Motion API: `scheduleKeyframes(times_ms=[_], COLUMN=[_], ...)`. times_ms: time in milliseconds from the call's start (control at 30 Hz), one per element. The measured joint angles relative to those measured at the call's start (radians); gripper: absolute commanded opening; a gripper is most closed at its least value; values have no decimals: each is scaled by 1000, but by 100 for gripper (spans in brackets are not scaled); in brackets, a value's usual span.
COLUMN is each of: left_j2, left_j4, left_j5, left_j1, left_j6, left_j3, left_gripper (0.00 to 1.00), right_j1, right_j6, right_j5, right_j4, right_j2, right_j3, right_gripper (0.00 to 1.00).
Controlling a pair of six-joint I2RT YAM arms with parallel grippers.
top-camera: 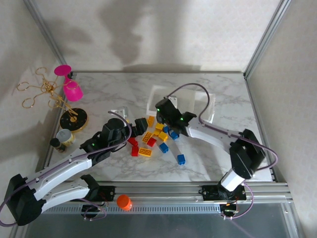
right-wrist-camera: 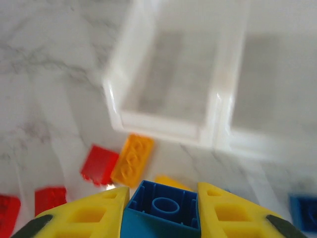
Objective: Sort the legos into containers by color
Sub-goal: Place the lego in the container, then pick up the lego from the bottom-center of the table.
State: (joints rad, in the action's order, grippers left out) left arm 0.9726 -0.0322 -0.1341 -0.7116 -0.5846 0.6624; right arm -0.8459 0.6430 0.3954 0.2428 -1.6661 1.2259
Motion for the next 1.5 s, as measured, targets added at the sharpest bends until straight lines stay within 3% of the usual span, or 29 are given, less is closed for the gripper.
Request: scheduleKeyframes(times_ms=[333, 533, 667, 867, 1133, 1500], left_j2=[32, 43, 56, 54, -17, -105], left_j4=[-3, 3, 3, 5, -19, -77], left_j5=[-9, 7, 17, 53, 87, 138], left_j1=[103, 147, 151, 151, 125, 89], left_j6=[-18, -22, -22, -23, -46, -111], left_j3=[7, 7, 7, 5, -11, -100], left_gripper=[100, 100, 100, 100, 100, 100], right_j1=[101, 129, 132, 132, 124, -3], right_j6=[-192, -257, -281, -291, -285, -284], right_j5=[14, 32, 40, 22, -100, -217], right_j4=[-93, -89, -91, -91, -102, -36], right_j2=[-389, -509, -510, -396, -56, 160], right_j3=[322, 413, 420, 348, 87, -256], right_gripper=[33, 52, 61, 66, 71, 77])
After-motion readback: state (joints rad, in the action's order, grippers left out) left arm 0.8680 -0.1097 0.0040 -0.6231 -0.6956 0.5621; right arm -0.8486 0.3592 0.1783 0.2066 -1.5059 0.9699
